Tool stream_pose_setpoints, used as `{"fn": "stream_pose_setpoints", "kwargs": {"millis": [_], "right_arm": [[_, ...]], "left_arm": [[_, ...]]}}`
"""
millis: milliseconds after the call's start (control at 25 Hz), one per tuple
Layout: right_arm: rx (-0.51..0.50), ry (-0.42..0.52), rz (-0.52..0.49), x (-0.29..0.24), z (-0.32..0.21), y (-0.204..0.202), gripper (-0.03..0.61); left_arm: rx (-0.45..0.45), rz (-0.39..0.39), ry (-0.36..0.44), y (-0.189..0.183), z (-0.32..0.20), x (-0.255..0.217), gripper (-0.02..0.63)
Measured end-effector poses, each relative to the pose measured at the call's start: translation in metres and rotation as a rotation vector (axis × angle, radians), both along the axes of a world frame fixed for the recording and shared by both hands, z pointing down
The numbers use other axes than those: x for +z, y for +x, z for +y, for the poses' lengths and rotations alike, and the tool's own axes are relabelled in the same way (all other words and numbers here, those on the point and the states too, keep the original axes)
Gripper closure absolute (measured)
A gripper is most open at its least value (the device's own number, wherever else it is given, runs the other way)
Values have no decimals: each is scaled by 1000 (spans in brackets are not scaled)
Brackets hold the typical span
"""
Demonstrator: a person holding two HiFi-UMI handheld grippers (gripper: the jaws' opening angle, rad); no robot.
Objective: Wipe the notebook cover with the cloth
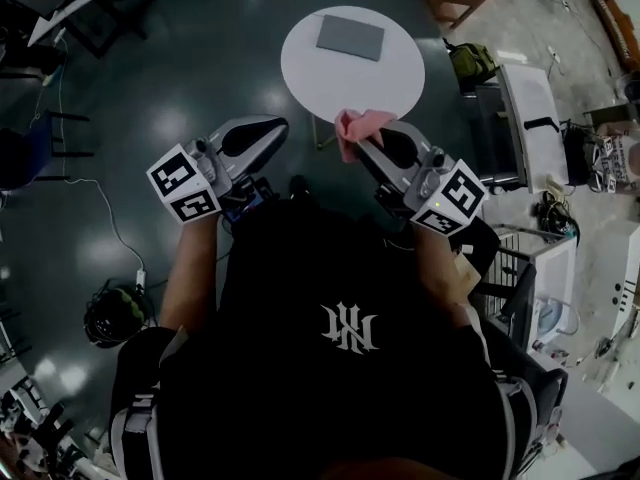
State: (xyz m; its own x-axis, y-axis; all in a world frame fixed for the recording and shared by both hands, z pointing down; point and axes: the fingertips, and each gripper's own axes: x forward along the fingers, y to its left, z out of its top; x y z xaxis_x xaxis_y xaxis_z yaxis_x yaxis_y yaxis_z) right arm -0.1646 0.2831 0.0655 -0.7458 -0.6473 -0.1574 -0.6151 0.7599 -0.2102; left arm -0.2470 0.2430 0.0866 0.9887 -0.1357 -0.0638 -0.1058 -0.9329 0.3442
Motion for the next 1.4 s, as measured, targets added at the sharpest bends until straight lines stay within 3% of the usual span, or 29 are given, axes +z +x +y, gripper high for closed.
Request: {"fn": "stream_pose_setpoints", "kwargs": {"millis": [120,480,800,960,1240,1400], "right_arm": [[4,-3,5,15,27,-8,546],[-8,-66,-64,48,99,-12,545],[-54,-71,-37,60,120,-26,546],[-19,-67,-31,62,127,-22,545],[-50,-58,-8,53,135,-74,545],[-71,-55,-3,53,138,-88,545]], "left_arm": [[24,-39,26,3,28,5,612],[45,-71,-5,10,115,23,612],[23,-83,37,6,139,32,612],[25,-68,35,12,156,35,612],[-63,-68,50,-45,172,25,612],[-105,-83,59,-57,176,26,612]]}}
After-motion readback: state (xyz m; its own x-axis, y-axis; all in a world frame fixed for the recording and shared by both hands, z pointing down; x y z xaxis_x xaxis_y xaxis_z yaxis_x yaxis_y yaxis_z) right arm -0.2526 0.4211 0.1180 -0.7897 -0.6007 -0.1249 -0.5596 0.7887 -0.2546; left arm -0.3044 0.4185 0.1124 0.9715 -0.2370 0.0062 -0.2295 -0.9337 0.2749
